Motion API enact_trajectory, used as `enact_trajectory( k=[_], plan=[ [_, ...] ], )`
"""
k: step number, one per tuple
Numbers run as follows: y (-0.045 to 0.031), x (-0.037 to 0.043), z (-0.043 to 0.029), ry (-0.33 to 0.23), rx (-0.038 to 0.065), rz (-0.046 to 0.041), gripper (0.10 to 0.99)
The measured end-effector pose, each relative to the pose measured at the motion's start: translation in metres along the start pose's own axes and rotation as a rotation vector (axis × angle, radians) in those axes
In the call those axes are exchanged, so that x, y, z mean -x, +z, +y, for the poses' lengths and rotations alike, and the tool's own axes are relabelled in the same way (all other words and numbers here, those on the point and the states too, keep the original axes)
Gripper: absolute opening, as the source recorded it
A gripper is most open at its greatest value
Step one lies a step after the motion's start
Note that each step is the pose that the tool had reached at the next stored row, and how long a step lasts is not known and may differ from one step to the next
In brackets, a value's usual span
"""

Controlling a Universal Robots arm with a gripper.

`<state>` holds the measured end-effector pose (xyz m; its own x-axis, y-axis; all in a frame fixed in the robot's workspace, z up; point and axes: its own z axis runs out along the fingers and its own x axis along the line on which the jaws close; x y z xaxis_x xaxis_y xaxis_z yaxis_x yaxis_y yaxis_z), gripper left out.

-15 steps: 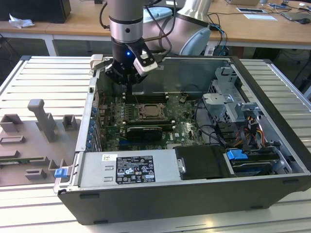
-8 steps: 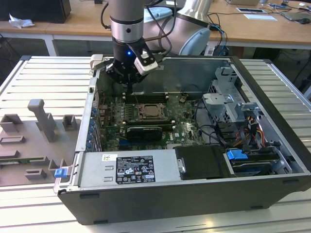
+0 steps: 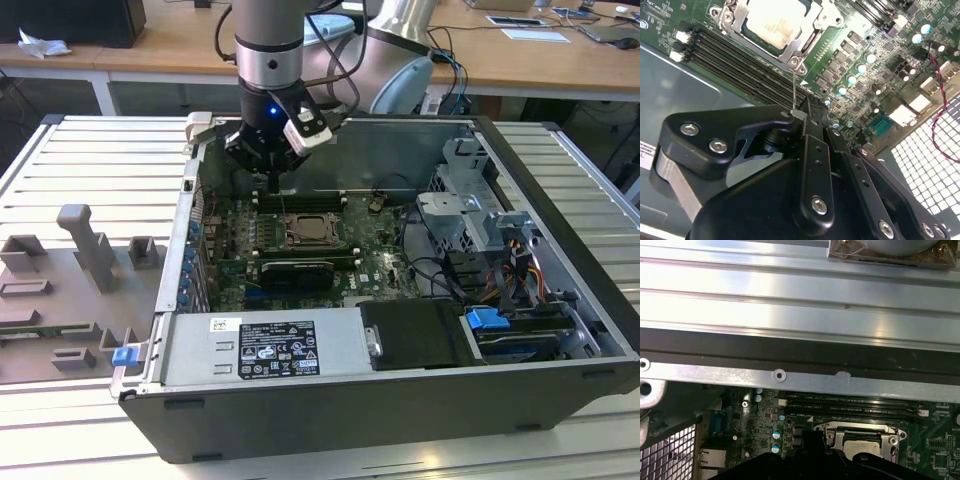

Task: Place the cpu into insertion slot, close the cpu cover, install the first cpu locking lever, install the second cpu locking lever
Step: 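Install the first cpu locking lever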

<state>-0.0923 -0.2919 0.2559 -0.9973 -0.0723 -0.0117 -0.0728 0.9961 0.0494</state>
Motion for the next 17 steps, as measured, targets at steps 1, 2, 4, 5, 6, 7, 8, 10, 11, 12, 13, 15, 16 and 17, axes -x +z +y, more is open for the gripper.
enact_trajectory(
  k=[1,2,4,5,6,7,8,10,11,12,13,15,16,17],
  plan=[
    [0.0001,0.0002,0.0,0.0,0.0,0.0,0.106],
    [0.0002,0.0004,0.0,0.0,0.0,0.0,0.106],
    [0.0003,0.0006,0.0,0.0,0.0,0.0001,0.106],
    [0.0003,0.0009,0.0,0.0,0.0,0.0,0.106],
    [0.0004,0.0014,-0.0001,0.0,0.0,0.0001,0.106],
    [0.0004,0.0018,-0.0001,0.0,0.0,0.0,0.106],
    [0.0005,0.003,-0.0002,0.0,0.0,0.0,0.106],
    [0.0007,0.0044,-0.0003,0.0,0.0,0.0,0.106],
    [0.0007,0.0047,-0.0004,0.0,0.0,0.0,0.106],
    [0.0008,0.0051,-0.0004,0.0,0.0,0.0,0.106],
    [0.0008,0.0055,-0.0004,0.0,0.0,0.0,0.106],
    [0.001,0.0067,-0.0005,0.0,0.0,-0.0001,0.106],
    [0.0012,0.0077,-0.0005,0.0,0.0,-0.0001,0.106],
    [0.0017,0.0099,-0.0007,0.0,0.0,0.0,0.106]
  ],
)
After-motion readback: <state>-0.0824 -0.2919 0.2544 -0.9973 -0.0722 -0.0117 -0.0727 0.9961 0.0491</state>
